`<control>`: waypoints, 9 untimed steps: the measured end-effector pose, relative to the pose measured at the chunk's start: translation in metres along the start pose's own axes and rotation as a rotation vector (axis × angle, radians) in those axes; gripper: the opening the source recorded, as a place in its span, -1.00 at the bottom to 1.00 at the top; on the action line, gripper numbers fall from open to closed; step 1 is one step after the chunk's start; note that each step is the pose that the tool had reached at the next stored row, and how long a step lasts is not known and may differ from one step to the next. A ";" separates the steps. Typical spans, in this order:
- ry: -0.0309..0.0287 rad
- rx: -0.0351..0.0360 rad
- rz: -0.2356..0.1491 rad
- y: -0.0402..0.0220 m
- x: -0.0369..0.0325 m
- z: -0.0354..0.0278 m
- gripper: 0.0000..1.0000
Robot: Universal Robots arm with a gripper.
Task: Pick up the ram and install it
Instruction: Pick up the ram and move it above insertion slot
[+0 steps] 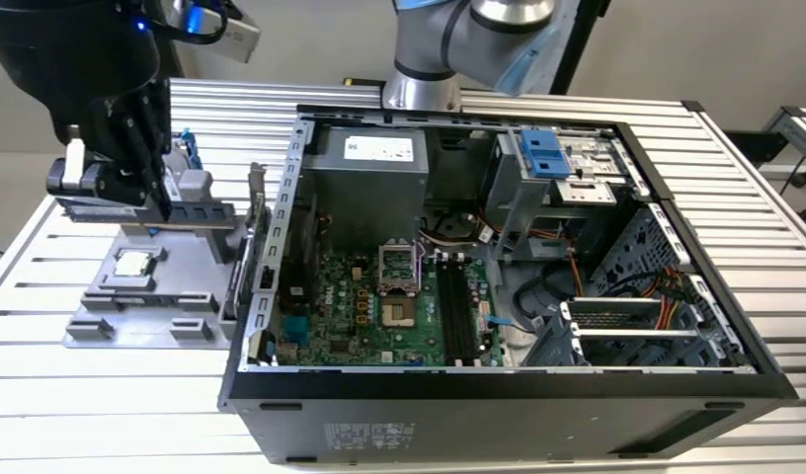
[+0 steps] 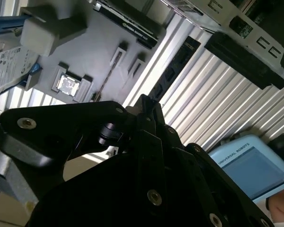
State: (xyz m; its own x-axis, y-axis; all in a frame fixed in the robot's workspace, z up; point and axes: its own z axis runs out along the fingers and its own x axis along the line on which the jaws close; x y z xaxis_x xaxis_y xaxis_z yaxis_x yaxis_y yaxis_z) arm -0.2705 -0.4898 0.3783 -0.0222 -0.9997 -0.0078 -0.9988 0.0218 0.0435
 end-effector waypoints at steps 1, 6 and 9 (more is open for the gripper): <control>0.0001 -0.0007 -0.001 -0.0024 -0.0001 -0.0001 -1.00; 0.0002 -0.0040 -0.004 -0.0147 -0.0003 -0.0006 -1.00; 0.0005 -0.0063 -0.006 -0.0225 -0.0005 -0.0010 -1.00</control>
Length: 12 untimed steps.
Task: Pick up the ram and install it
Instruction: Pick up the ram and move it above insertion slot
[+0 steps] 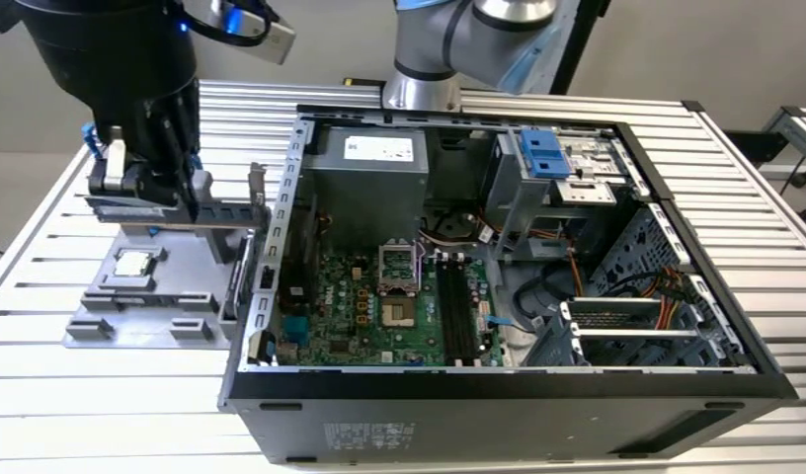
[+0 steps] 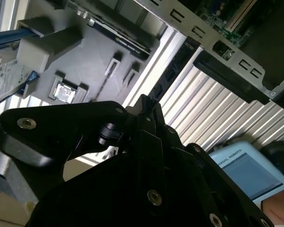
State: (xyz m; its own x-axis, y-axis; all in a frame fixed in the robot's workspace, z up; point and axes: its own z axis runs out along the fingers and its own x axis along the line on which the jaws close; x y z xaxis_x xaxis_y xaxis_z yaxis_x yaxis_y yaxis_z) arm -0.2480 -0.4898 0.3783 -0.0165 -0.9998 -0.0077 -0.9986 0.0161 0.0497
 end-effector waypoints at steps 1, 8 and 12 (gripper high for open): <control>0.0000 -0.0007 -0.001 -0.0025 -0.0001 -0.0001 -1.00; 0.0003 -0.0070 -0.005 -0.0221 -0.0004 -0.0011 -1.00; 0.0005 -0.0100 -0.007 -0.0331 -0.0006 -0.0016 -1.00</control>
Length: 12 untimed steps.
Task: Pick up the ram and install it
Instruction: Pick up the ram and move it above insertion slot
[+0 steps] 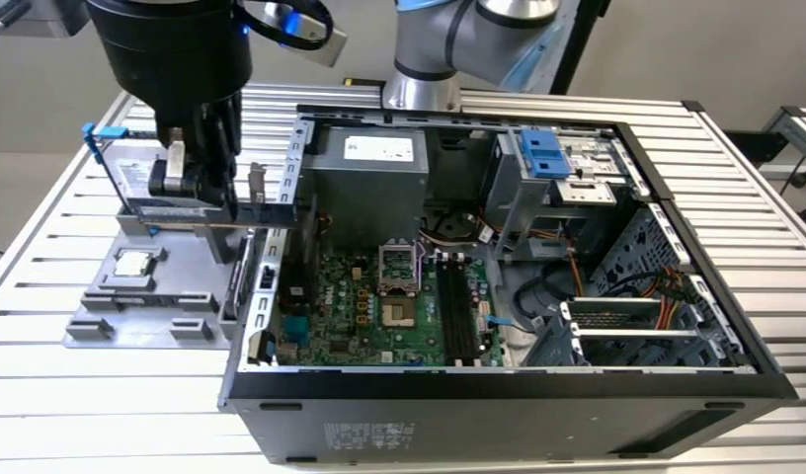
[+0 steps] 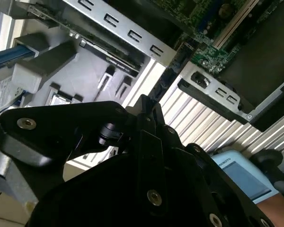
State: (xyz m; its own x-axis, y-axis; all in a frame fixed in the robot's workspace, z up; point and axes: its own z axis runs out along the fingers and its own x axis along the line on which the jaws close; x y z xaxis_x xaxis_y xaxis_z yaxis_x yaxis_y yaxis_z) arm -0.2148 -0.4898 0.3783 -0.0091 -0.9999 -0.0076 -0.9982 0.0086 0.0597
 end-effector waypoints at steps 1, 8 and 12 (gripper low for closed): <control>0.0001 -0.0010 -0.001 -0.0038 0.0000 -0.0002 -1.00; 0.0009 0.0043 -0.013 -0.0158 -0.0001 -0.0010 -1.00; 0.0006 0.0179 -0.013 -0.0181 -0.0002 -0.0010 -1.00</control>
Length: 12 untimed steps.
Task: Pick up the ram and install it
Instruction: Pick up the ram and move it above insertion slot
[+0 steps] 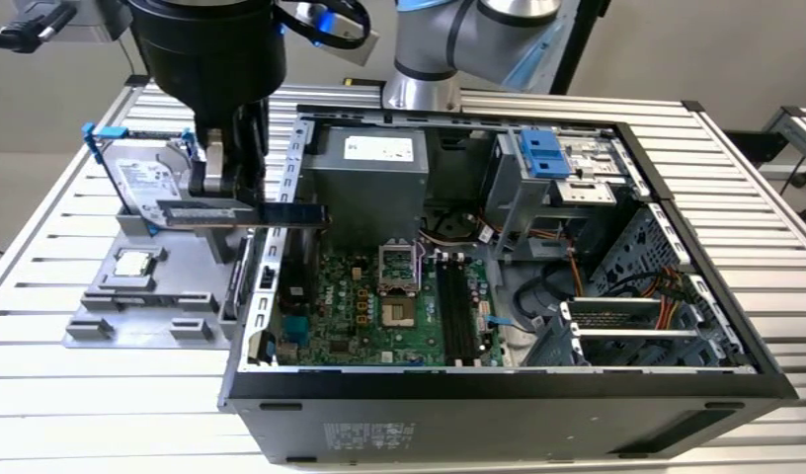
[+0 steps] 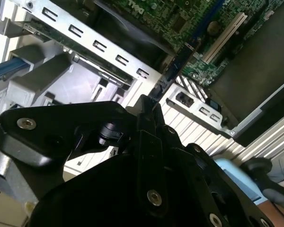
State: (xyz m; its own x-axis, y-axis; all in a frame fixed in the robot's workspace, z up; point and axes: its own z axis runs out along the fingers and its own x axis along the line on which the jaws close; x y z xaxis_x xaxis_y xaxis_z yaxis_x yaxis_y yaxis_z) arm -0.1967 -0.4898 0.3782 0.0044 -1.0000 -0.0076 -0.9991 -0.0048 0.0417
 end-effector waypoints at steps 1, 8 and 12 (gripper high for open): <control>0.0002 0.0037 0.000 -0.0005 0.0000 -0.0001 -1.00; 0.0003 0.0240 0.000 -0.0053 0.0000 -0.0004 -1.00; 0.0002 0.0243 0.000 -0.0118 0.0001 -0.0006 -1.00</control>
State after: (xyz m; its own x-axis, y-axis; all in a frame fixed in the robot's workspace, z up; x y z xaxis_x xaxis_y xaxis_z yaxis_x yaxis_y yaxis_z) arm -0.1849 -0.4898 0.3783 0.0047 -1.0000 -0.0074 -0.9998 -0.0048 0.0174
